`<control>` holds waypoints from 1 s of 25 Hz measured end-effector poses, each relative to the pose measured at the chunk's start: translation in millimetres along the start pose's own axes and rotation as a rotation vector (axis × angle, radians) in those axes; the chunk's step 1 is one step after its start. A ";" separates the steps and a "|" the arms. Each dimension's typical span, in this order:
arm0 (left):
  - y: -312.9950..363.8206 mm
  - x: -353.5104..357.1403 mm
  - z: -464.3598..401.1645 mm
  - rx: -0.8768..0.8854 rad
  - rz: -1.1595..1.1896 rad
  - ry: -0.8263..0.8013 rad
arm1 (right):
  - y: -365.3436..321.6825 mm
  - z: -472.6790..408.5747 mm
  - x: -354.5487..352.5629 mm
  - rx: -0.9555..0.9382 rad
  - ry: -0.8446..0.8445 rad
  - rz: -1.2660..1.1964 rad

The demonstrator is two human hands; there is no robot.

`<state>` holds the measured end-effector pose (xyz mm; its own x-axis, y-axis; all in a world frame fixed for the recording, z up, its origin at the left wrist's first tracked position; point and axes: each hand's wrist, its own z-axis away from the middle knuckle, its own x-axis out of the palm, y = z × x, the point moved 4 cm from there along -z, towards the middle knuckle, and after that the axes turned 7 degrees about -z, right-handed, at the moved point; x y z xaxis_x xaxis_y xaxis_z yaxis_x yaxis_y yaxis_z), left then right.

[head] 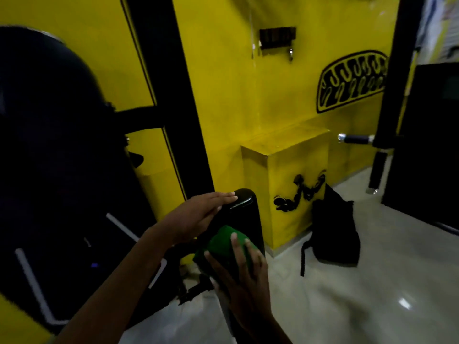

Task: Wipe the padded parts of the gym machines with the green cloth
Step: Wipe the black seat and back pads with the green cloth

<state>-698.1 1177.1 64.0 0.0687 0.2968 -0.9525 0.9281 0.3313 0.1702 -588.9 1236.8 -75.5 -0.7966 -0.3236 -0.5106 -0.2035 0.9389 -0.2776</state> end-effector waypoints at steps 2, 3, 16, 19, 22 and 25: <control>-10.2 -0.7 -1.9 0.069 0.014 -0.050 | -10.0 -13.3 2.6 0.138 0.106 -0.006; -15.6 1.8 0.4 0.113 0.006 -0.085 | -14.9 -19.5 5.6 0.246 0.182 -0.009; -9.0 16.3 -15.9 0.513 -0.260 -0.087 | 1.4 -45.9 11.7 1.147 0.625 -0.228; -7.3 19.5 -15.7 0.575 -0.410 -0.036 | -41.9 -29.4 33.9 1.062 0.591 -0.161; 3.1 29.8 -12.7 0.757 -0.679 0.039 | -29.0 -22.5 37.0 1.051 0.582 -0.163; 8.6 35.9 -8.9 0.782 -0.796 0.082 | 5.0 -17.5 24.4 1.237 0.620 -0.281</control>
<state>-690.9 1198.6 33.6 -0.6452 0.3182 -0.6946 0.6735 -0.1924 -0.7137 -619.4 1235.6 -75.1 -0.9970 -0.0728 0.0265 -0.0294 0.0396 -0.9988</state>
